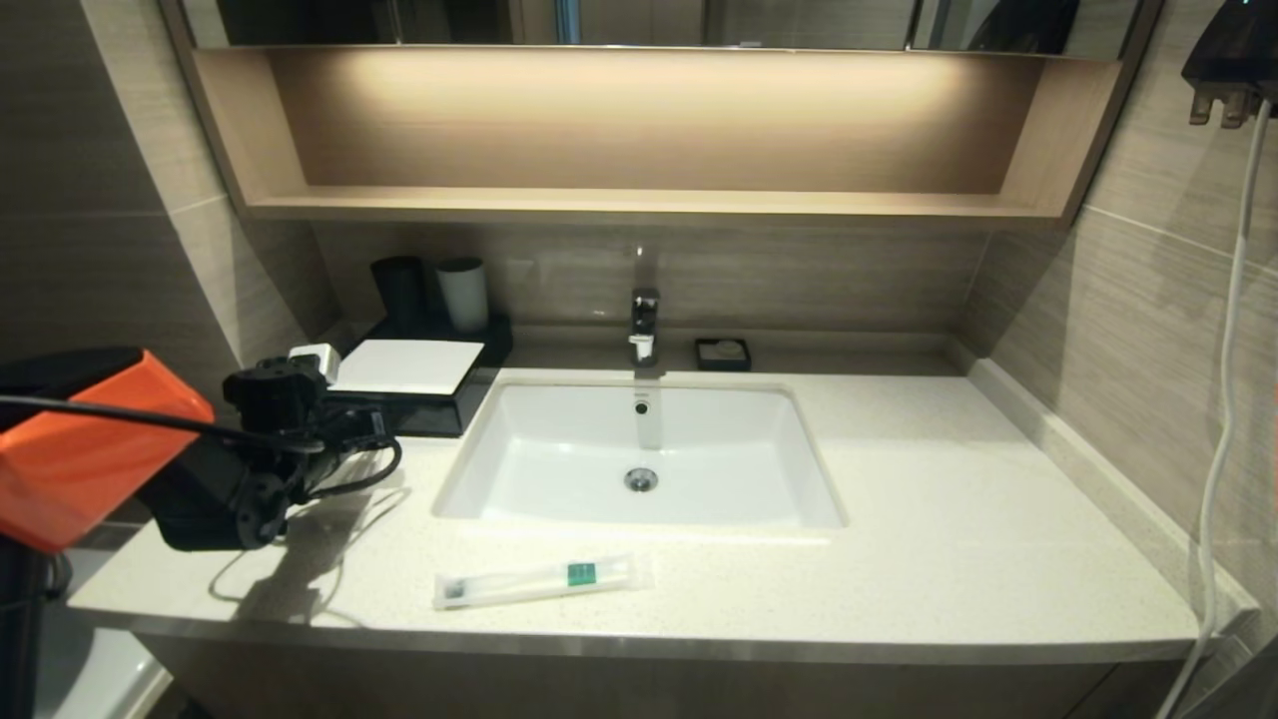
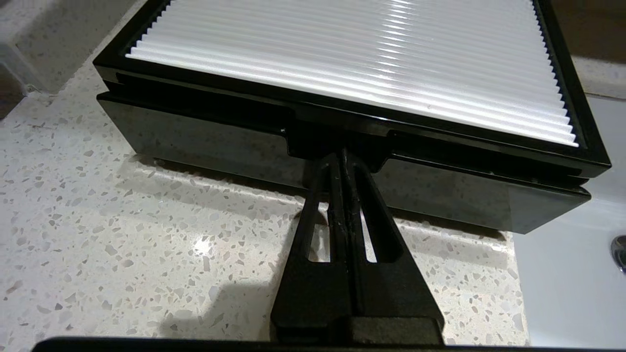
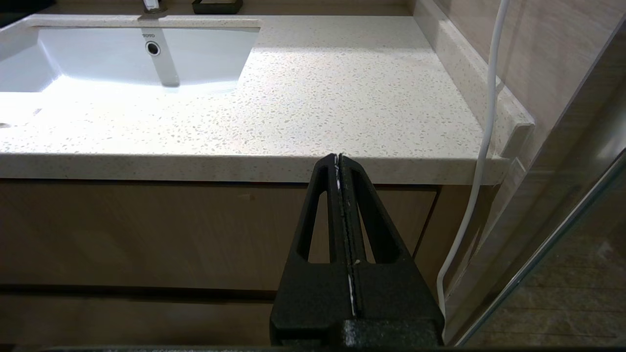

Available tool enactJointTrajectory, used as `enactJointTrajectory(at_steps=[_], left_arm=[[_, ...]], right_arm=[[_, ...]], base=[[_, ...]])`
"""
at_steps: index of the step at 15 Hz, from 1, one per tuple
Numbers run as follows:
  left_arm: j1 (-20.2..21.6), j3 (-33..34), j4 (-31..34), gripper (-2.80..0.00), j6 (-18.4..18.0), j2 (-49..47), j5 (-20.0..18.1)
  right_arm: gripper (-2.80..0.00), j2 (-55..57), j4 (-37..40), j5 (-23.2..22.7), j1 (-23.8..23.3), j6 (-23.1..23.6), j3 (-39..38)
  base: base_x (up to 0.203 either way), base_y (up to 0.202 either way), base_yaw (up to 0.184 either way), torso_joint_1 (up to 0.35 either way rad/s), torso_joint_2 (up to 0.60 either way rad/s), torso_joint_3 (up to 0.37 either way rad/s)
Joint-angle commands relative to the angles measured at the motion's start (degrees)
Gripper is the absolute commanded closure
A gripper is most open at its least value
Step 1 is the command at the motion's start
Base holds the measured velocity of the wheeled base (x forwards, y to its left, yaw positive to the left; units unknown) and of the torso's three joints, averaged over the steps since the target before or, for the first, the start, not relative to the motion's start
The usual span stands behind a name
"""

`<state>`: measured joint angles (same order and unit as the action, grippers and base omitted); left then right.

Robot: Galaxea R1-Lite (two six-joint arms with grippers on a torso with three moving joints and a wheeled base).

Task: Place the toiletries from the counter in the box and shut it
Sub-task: Open the drawer

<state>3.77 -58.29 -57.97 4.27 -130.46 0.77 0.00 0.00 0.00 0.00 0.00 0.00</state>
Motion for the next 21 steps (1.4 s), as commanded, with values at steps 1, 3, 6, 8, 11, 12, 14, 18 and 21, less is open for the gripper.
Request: enactJointTrajectory(at_steps=[1,3,6,8,11,12,14,18,21], left_arm=[[0.01,0.51,-0.78,0.0,0.04,-0.38,0.02],[0.01,1.05,-1.66,0.0,0.04,-0.49,0.02],[-0.08,1.6,-2.76,0.0,-0.05,-0.49,0.03],[-0.08,1.51,-2.85,0.0,-0.05,-0.6,0.02],[-0.26,1.78,-2.93,0.0,0.04,-0.76,0.02],[-0.3,1.61,-2.92,0.0,0.04,-1.11,0.02],[-0.34,1.28,-2.93,0.0,0.04,-1.62,0.02],[-0.34,0.37,-2.93,0.0,0.04,-2.16,0.06],[-0.34,0.46,-2.93,0.0,0.04,-2.16,0.02]], right_arm=[[0.0,0.0,0.0,0.0,0.0,0.0,0.0],[0.0,0.0,0.0,0.0,0.0,0.0,0.0],[0.0,0.0,0.0,0.0,0.0,0.0,0.0],[0.0,0.0,0.0,0.0,0.0,0.0,0.0],[0.0,0.0,0.0,0.0,0.0,0.0,0.0],[0.0,0.0,0.0,0.0,0.0,0.0,0.0],[0.0,0.0,0.0,0.0,0.0,0.0,0.0],[0.0,0.0,0.0,0.0,0.0,0.0,0.0],[0.0,0.0,0.0,0.0,0.0,0.0,0.0]], base=[[0.0,0.0,0.0,0.0,0.0,0.0],[0.0,0.0,0.0,0.0,0.0,0.0],[0.0,0.0,0.0,0.0,0.0,0.0],[0.0,0.0,0.0,0.0,0.0,0.0],[0.0,0.0,0.0,0.0,0.0,0.0],[0.0,0.0,0.0,0.0,0.0,0.0],[0.0,0.0,0.0,0.0,0.0,0.0],[0.0,0.0,0.0,0.0,0.0,0.0],[0.0,0.0,0.0,0.0,0.0,0.0]])
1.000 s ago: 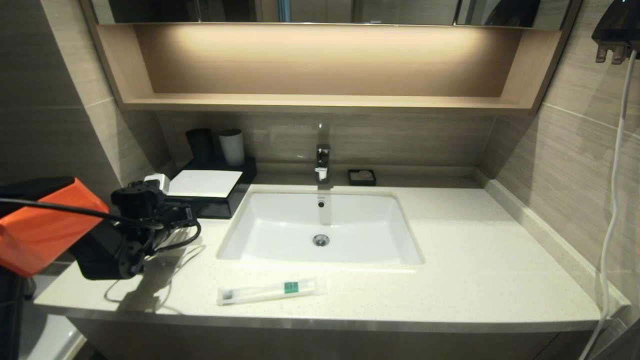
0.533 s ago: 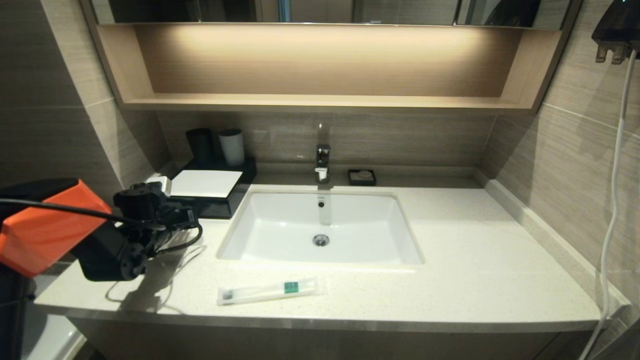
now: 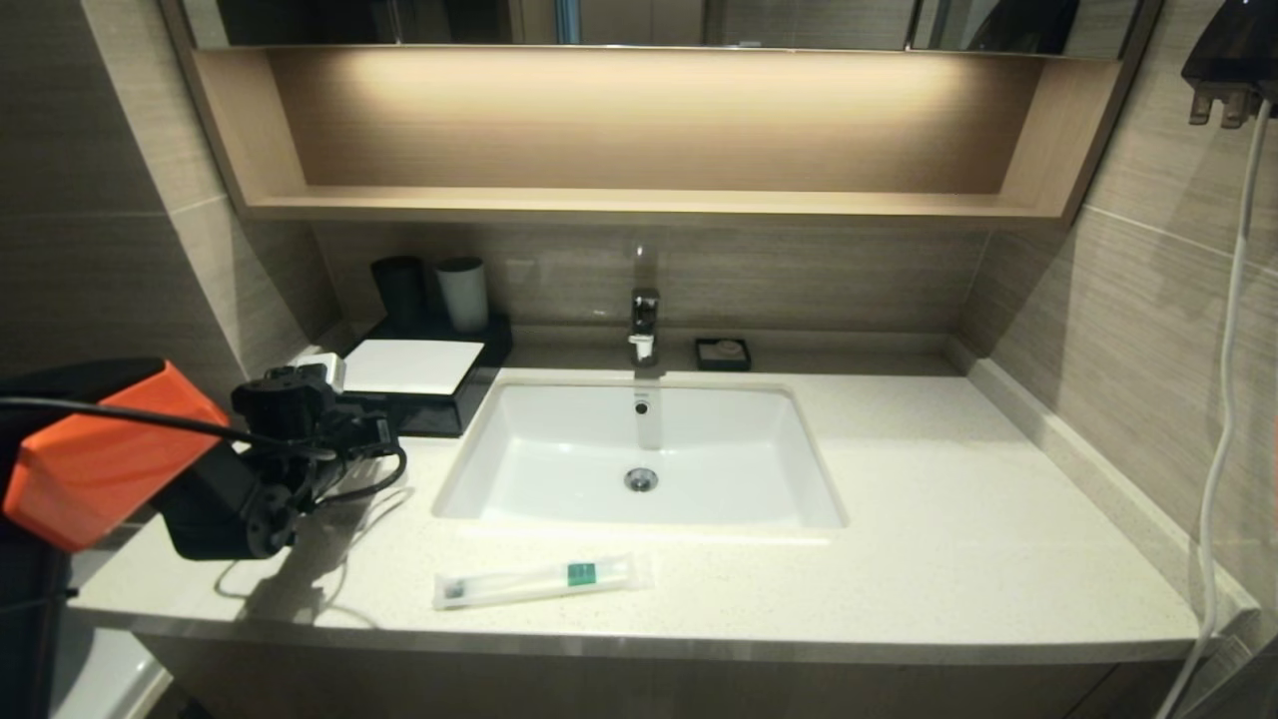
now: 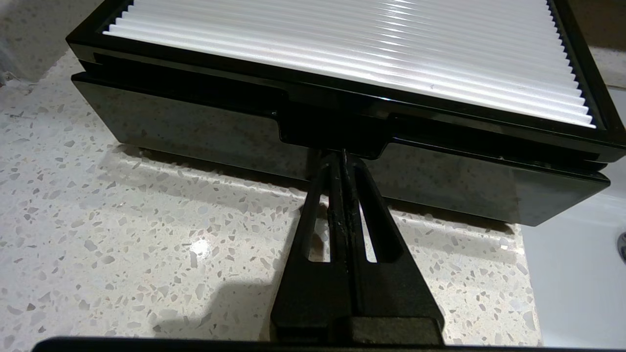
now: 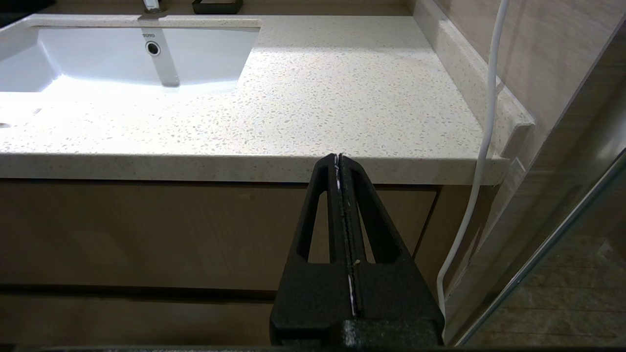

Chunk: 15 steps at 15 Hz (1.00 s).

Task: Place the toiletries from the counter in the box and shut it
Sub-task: Open the drawer

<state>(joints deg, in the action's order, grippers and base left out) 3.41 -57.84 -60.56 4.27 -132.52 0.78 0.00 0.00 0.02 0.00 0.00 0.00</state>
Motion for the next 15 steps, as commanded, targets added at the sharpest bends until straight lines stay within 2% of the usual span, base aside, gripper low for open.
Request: enactJointTrajectory(at_steps=[1,4,15], left_arm=[[0.01,0.1,-0.46,0.0,0.04,0.0,0.01],[0.01,0.89,-2.72,0.0,-0.12,-0.02,0.71],[0.01,-0.79,-2.11,0.0,-0.07,-1.15,0.8]], right_arm=[[0.0,0.0,0.0,-0.02,0.0,0.0,0.0],[0.0,0.0,0.0,-0.02,0.0,0.0,0.0],[0.0,0.0,0.0,-0.02,0.0,0.0,0.0]], base=[[0.0,0.0,0.0,0.0,0.0,0.0],[0.0,0.0,0.0,0.0,0.0,0.0],[0.0,0.0,0.0,0.0,0.0,0.0]])
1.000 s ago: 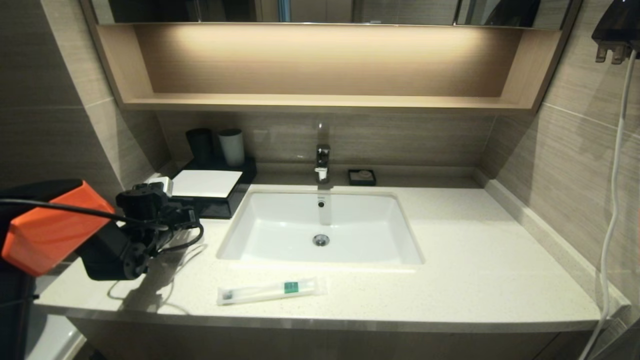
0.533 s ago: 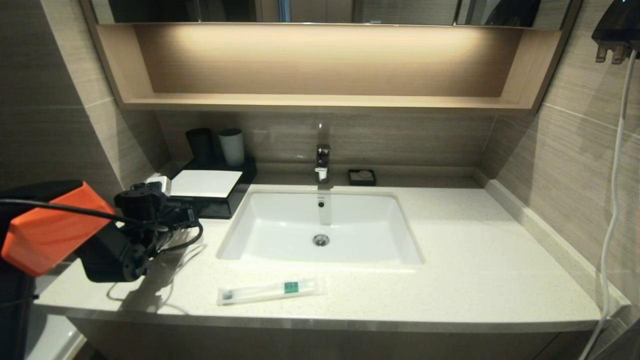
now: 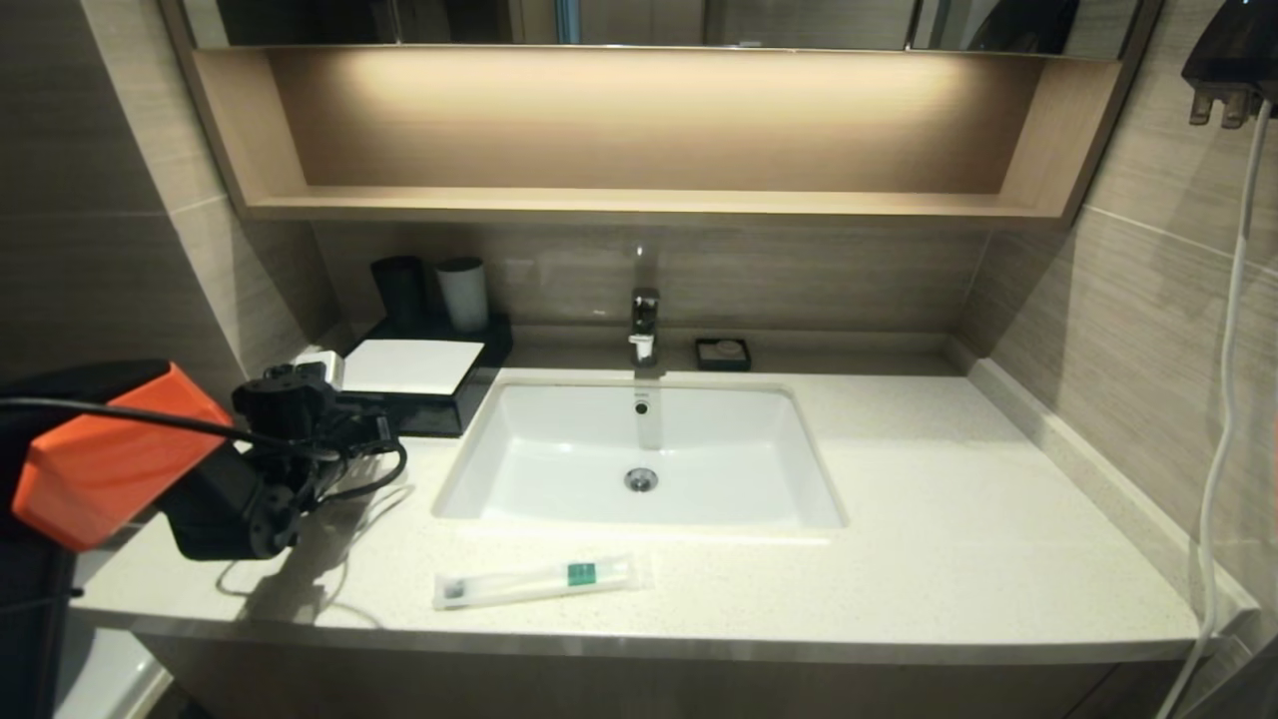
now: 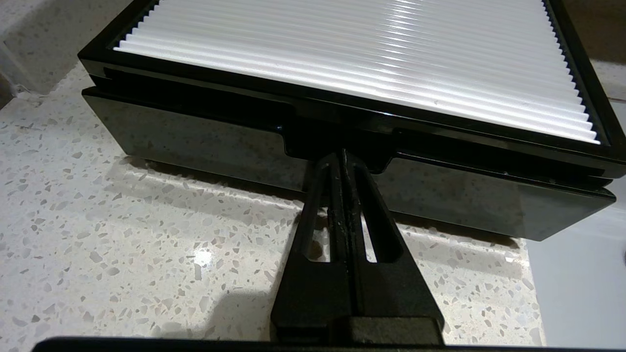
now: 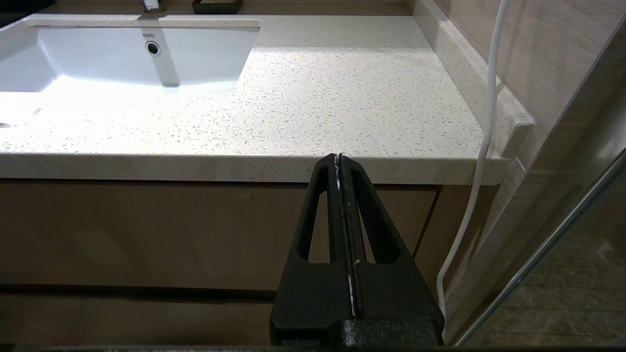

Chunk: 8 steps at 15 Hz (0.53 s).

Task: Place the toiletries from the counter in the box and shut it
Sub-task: Open the drawer

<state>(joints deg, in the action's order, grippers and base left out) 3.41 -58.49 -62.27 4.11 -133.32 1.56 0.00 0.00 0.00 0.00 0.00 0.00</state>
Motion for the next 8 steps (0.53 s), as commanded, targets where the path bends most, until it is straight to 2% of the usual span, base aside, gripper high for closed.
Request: enactJointTrajectory(at_steps=[1,8], left_arm=[[0.01,-0.62,-0.31,0.0,0.11,-0.6,0.02],[0.1,-3.91,2.79,0.0,0.11,-0.97,0.02]], right_arm=[[0.0,0.0,0.0,0.0,0.0,0.0,0.0],[0.0,0.0,0.0,0.0,0.0,0.0,0.0]], base=[[0.0,0.0,0.0,0.0,0.0,0.0],[0.0,0.0,0.0,0.0,0.0,0.0]])
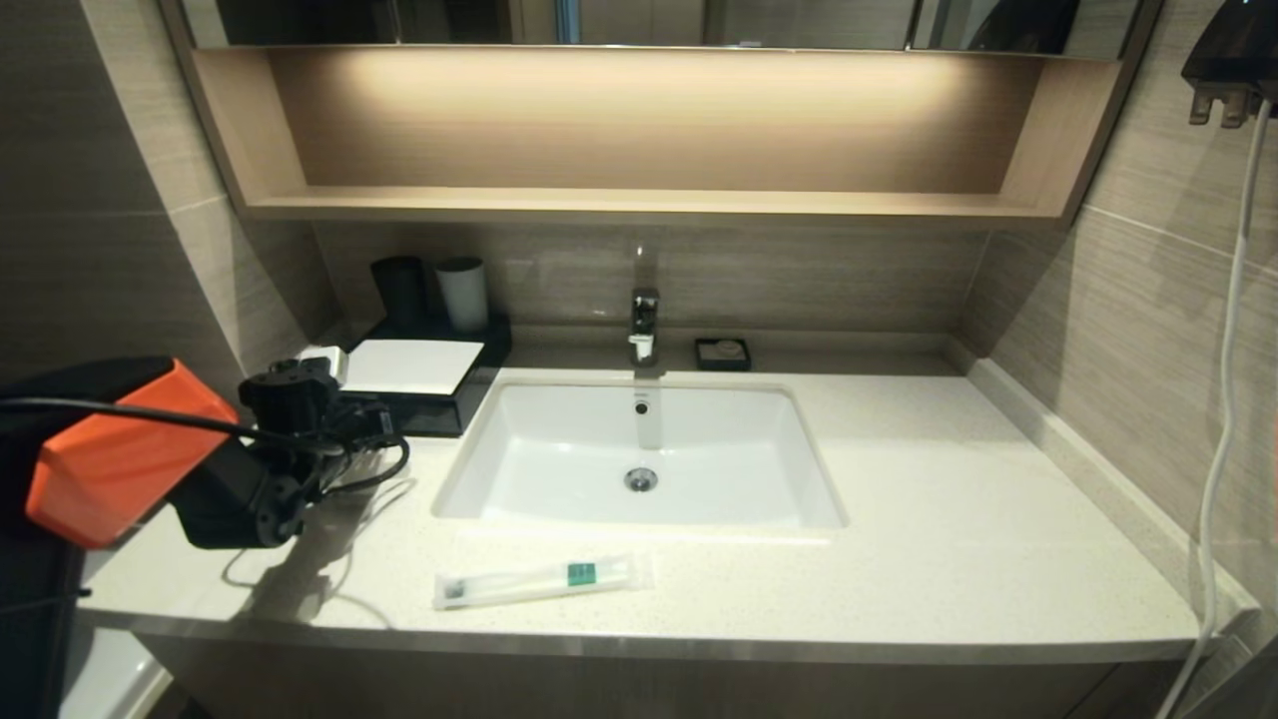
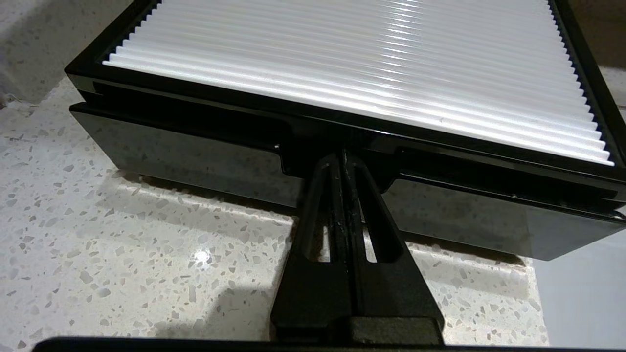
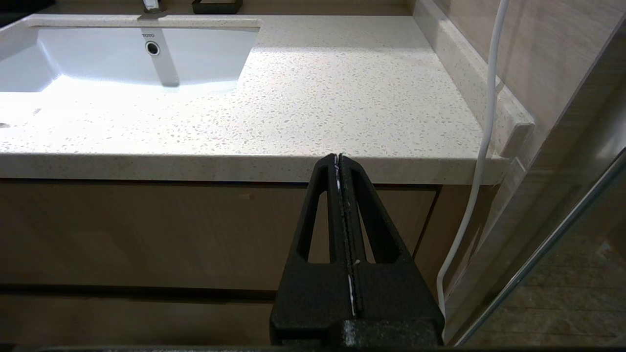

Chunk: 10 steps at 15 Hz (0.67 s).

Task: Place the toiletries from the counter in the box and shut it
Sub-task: Open the drawer

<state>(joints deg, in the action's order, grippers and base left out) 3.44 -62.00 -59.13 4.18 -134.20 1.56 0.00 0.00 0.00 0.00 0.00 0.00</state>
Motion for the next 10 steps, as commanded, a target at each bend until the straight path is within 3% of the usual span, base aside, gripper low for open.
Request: enactJointTrajectory(at_steps=[1,10], left_arm=[[0.08,-0.43,0.65,0.0,-0.01,0.19,0.02],[0.65,-2.82,9.82,0.0,-0.05,2.62,0.11]], right_arm=[[0.0,0.0,0.0,0.0,0.0,0.0,0.0],[0.0,0.0,0.0,0.0,0.0,0.0,0.0]], base=[[0.0,0.0,0.0,0.0,0.0,0.0],[0.0,0.0,0.0,0.0,0.0,0.0]])
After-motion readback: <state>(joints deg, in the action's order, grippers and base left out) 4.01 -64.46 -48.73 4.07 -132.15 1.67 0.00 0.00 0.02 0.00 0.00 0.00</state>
